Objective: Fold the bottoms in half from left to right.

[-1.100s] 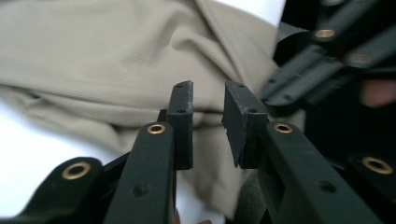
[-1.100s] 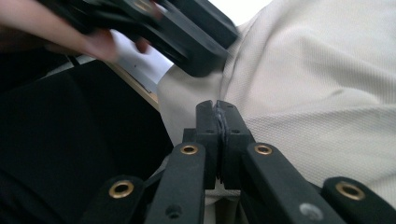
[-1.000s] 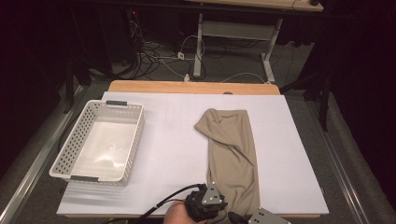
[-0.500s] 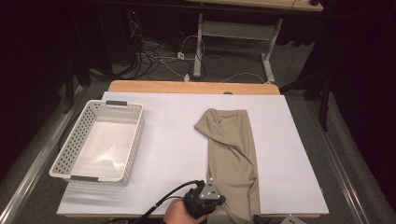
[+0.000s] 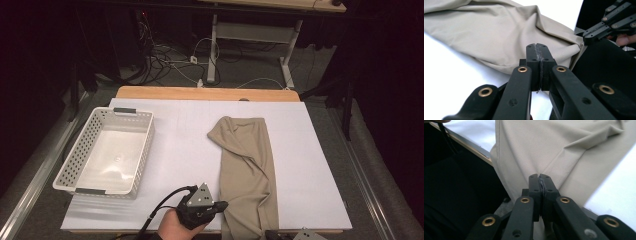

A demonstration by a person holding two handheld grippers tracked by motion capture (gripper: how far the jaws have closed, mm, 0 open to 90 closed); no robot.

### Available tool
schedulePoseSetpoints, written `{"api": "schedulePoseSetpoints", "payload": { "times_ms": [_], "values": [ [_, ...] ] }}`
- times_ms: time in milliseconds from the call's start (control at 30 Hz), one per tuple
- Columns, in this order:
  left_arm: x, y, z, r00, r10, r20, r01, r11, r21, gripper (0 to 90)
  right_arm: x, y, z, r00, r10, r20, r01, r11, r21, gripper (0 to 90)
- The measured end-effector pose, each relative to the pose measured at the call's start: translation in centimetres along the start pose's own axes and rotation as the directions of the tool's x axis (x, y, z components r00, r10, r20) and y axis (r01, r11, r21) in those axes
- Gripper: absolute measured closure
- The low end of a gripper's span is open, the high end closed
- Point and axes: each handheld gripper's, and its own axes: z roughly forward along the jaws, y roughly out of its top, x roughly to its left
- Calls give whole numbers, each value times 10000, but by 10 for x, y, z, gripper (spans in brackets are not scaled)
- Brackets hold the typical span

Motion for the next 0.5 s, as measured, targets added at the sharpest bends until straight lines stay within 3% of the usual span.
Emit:
{"api": "schedulePoseSetpoints", "payload": {
  "times_ms": [100, 300, 400, 500],
  "values": [
    [1, -4, 8, 10000, 44, 82, -46, 9997, 229, 862, 0, 0, 4, 10000, -20, 67, 19, 9999, 171, 822],
    [-4, -7, 22, 9995, 251, 202, -262, 9981, 563, 860, -2, 5, 7, 9996, 24, 299, -17, 9997, -231, 692],
    [-6, -9, 25, 9991, 387, 146, -396, 9972, 633, 860, -4, 12, 15, 9978, 33, 656, -4, 9990, -448, 625],
    [-7, -12, 27, 9991, 409, 83, -414, 9966, 708, 860, -7, 20, 25, 9953, 100, 963, -51, 9987, -515, 614]
  ]
}}
